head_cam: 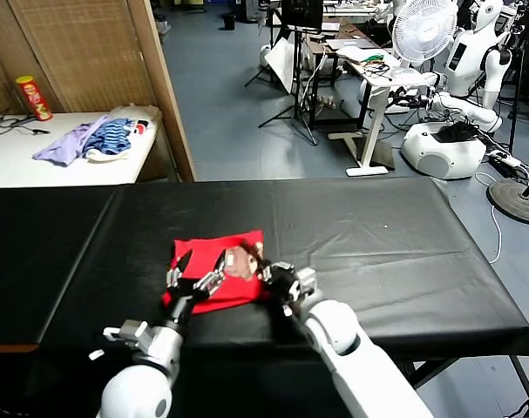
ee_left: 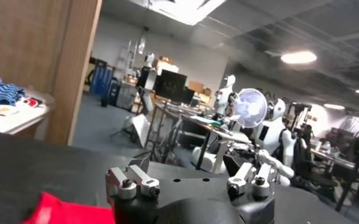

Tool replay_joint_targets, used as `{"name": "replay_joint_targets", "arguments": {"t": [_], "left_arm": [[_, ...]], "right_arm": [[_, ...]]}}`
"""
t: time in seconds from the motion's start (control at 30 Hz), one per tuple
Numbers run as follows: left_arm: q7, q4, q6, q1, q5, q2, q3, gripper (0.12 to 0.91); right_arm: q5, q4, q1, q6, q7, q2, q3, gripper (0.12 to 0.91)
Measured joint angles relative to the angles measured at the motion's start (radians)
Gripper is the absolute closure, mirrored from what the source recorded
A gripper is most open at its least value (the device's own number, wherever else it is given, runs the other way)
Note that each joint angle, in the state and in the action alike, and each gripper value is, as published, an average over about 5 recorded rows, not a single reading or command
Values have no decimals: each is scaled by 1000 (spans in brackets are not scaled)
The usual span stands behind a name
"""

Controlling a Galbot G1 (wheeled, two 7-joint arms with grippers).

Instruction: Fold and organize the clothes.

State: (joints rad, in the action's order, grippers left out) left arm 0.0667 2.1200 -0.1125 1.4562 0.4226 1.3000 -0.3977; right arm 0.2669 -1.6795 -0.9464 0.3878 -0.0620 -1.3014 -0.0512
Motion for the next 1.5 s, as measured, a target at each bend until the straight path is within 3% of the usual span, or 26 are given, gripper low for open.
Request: {"name": "replay_joint_targets", "arguments": {"t": [0.07, 0.17, 0.37, 0.47, 0.77, 0.9, 1.1, 1.2, 1.33, 1.5], "left_arm": [[3, -7, 7, 6, -8, -7, -6, 232], [6, -16, 22, 17, -10, -20, -14, 232], [32, -27, 59, 52, -15, -51, -34, 232], [66, -14, 63, 81, -20, -71, -42, 232], [124, 45, 82, 266, -55, -142, -102, 232], [133, 72, 48, 357, -37, -151, -139, 232], [167, 142, -76, 479, -3, -161, -204, 232], [168, 179, -119, 520, -7, -160, -230, 232], [161, 202, -155, 540, -13, -161, -254, 232], [144, 213, -163, 550, -10, -164, -274, 232]], "right_arm": [[-23, -17, -9, -33, -12, 27, -14, 834], [-46, -64, -41, -85, -8, 73, -36, 682], [-67, -195, -154, -163, 55, 139, -97, 352], [-67, -267, -240, -205, 93, 148, -145, 252], [-98, -432, -576, -328, 192, 139, -305, 227], [-128, -484, -700, -332, 256, 123, -355, 227], [-110, -570, -835, -229, 339, 110, -390, 227], [-67, -616, -886, -148, 367, 108, -402, 227], [-17, -659, -925, -62, 379, 107, -411, 227], [-3, -680, -944, -25, 379, 107, -413, 227]]}}
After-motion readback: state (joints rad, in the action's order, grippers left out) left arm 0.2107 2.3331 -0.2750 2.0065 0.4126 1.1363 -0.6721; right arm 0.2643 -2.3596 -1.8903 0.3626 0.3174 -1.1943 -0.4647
